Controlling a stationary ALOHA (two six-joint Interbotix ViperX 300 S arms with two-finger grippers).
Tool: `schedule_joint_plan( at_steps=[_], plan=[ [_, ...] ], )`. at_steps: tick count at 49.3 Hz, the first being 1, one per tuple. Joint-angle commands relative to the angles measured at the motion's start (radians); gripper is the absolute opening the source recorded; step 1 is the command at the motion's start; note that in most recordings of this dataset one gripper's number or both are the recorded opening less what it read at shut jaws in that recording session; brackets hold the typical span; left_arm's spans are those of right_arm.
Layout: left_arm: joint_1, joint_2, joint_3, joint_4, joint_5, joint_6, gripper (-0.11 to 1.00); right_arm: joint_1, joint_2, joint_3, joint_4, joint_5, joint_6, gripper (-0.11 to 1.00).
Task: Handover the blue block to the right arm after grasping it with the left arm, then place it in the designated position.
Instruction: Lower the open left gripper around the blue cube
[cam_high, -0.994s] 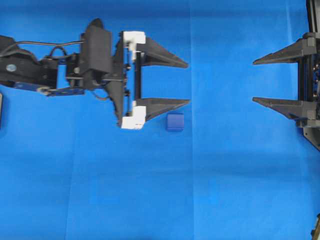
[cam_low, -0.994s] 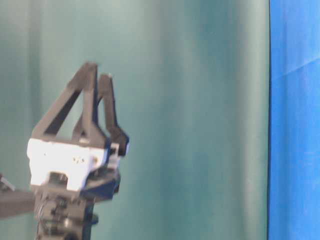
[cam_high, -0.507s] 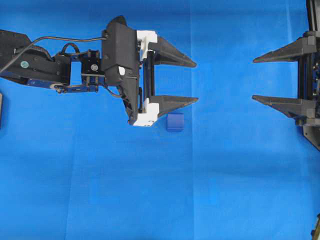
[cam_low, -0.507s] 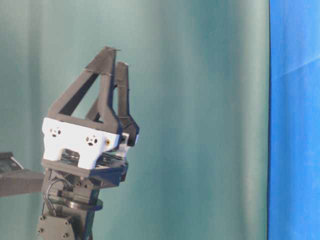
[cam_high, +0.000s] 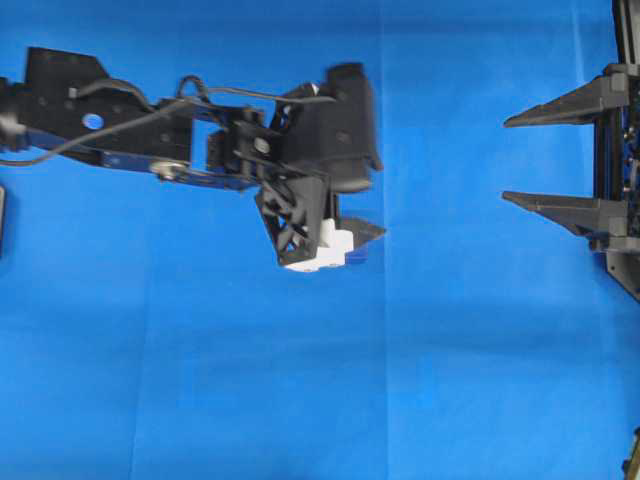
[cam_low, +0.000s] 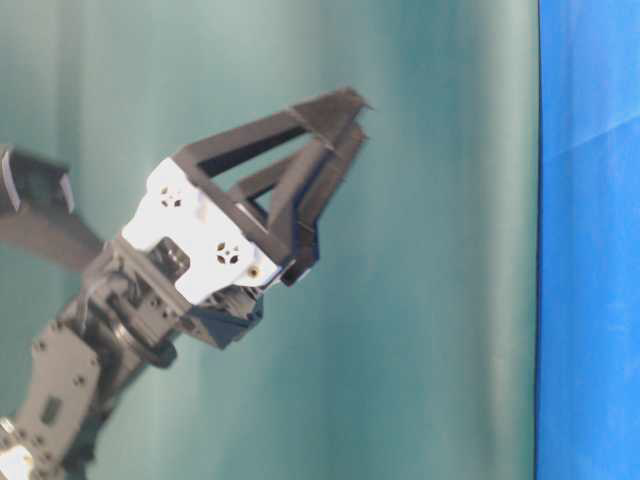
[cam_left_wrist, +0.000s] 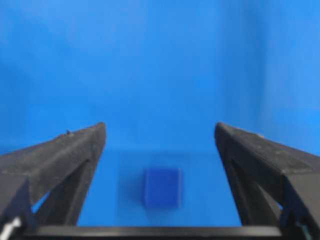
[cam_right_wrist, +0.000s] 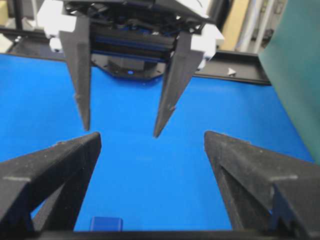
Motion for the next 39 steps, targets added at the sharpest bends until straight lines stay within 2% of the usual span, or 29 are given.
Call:
schedule_joint_plan(
  at_steps=[1,6,13,39],
  plan=[
    [-0.011,0.015,-0.104,0.002,0.153,-0.021,0.93,-0.002,0.006,-0.029,0.003,-0.003,0.002,0.97],
    [-0.015,0.051,-0.172,0.002,0.282,-0.029,0.93,-0.002,0.006,-0.028,0.003,-0.002,0.002,0.97],
    [-0.017,0.081,-0.235,0.011,0.387,-0.025,0.93,-0.002,0.006,-0.028,0.003,0.003,0.002,0.97],
    [-0.017,0.087,-0.25,0.012,0.405,-0.023,0.93,-0.002,0.008,-0.028,0.003,0.011,0.002,0.97]
  ],
)
